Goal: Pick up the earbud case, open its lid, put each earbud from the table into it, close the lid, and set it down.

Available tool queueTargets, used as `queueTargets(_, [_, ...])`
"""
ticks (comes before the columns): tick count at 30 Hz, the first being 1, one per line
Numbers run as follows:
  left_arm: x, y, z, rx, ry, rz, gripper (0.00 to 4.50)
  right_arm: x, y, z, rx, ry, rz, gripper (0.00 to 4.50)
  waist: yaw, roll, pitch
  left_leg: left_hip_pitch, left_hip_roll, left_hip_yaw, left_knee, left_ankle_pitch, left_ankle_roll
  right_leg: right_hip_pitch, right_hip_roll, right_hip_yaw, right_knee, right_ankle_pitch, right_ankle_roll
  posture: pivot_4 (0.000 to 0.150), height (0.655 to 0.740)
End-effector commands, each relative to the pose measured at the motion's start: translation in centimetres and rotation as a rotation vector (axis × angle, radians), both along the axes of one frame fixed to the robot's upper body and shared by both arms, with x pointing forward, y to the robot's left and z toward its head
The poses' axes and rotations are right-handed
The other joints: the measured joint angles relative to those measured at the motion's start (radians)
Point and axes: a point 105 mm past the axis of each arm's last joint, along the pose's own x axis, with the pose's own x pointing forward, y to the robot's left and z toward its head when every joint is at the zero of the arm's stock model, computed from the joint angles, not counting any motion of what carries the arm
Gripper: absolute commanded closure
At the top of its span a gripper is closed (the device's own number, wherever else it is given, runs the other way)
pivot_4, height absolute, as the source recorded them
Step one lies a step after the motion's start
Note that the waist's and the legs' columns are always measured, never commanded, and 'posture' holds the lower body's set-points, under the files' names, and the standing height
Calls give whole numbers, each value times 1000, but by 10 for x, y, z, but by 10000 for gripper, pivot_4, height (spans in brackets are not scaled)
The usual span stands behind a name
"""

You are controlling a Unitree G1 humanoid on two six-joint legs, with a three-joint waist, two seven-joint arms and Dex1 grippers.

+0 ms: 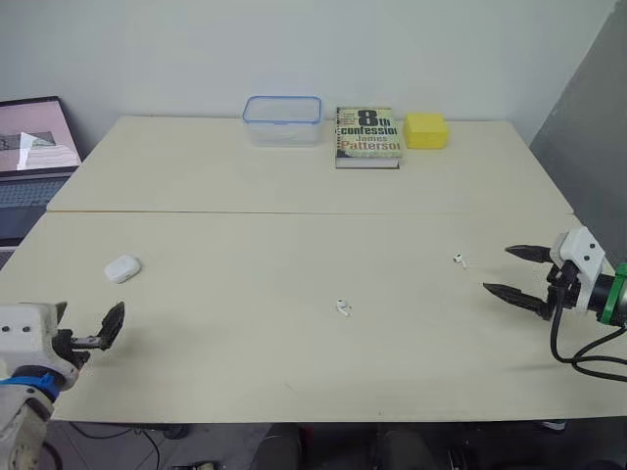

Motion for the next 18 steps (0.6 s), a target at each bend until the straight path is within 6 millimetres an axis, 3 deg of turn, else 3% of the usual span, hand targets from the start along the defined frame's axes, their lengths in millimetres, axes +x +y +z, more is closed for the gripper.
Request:
queueTargets(1, [12,7,13,-39,-80,181,394,0,33,25,28,-64,129,0,1,0,0,0,0,-1,0,0,0,0,0,0,0,0,1,1500,7400])
queueTargets(4, [32,3,9,-135,-117,301,394,0,64,40,48,-81,237,0,2,-1,0,0,0,-1,1,0,0,0,1,0,0,0,5,1500,7400])
queueTargets(10, [65,3,-1,-291,-122,463,394,-2,107,59,102,-109,370,0,4,-3,-1,-5,-1,-2,5,0,0,-1,3,-1,0,4,7,1500,7400])
queueTargets(18, [93,5,-16,-360,-52,545,394,-10,133,60,118,-85,470,0,5,-3,0,-12,-2,-2,10,0,0,-6,4,-3,-1,7,11,1500,7400])
